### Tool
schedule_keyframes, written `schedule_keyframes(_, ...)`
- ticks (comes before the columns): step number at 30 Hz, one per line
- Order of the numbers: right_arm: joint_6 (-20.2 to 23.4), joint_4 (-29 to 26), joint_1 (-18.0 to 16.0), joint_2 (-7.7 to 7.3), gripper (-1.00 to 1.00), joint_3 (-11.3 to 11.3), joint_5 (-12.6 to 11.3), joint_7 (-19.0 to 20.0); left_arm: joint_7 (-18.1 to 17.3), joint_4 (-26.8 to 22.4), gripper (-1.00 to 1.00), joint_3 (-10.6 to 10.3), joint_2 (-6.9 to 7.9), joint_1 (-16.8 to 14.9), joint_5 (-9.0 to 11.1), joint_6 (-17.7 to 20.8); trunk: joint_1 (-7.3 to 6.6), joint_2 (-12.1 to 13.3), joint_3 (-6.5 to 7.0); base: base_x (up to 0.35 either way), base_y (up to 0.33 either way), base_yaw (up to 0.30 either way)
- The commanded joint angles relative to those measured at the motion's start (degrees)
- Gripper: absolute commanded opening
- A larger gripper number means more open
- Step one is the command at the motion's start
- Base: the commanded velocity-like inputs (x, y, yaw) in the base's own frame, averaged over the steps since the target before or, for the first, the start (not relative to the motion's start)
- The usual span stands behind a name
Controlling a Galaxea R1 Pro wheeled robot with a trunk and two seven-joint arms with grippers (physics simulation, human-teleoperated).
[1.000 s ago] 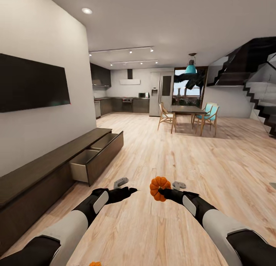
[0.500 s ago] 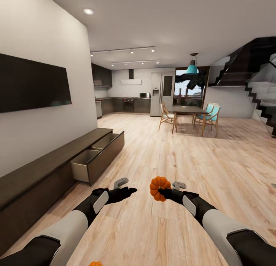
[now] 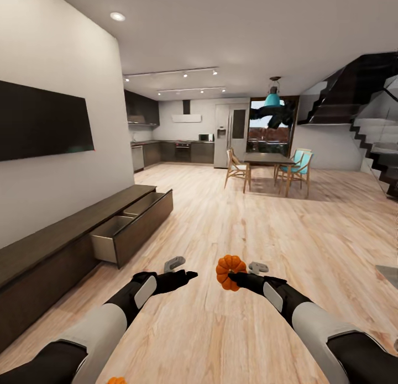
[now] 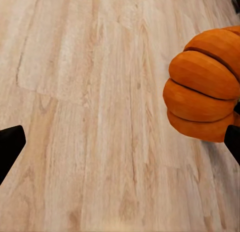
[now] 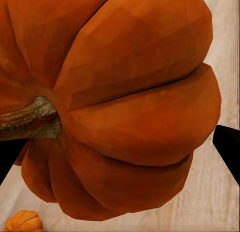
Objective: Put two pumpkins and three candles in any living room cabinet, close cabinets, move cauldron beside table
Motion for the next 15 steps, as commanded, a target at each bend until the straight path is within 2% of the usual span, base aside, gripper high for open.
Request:
schedule_keyframes(1, 0.29, -0.13, -0.02, -0.06, -1.00, 0.34, -0.69, 0.05, 0.00, -0.02, 1.00, -0.19, 0.02, -0.05, 0.21, 0.19, -0.01, -0.03, -0.05, -0.021, -0.296, 0.045)
schedule_keyframes(4, 0.31, -0.13, -0.02, -0.06, -1.00, 0.34, -0.69, 0.05, 0.00, -0.02, 1.00, -0.19, 0.02, -0.05, 0.20, 0.19, -0.01, -0.03, 0.04, -0.096, -0.237, 0.165)
schedule_keyframes(8, 0.31, -0.13, -0.02, -0.06, -1.00, 0.34, -0.69, 0.05, 0.00, -0.02, 1.00, -0.12, 0.02, -0.05, 0.20, 0.19, -0.01, -0.03, 0.16, -0.031, -0.065, 0.201)
schedule_keyframes(15, 0.30, -0.13, -0.02, -0.06, -1.00, 0.34, -0.69, 0.05, 0.00, 0.00, 1.00, -0.17, 0.02, -0.05, 0.20, 0.19, -0.01, -0.03, 0.19, -0.003, -0.005, 0.038)
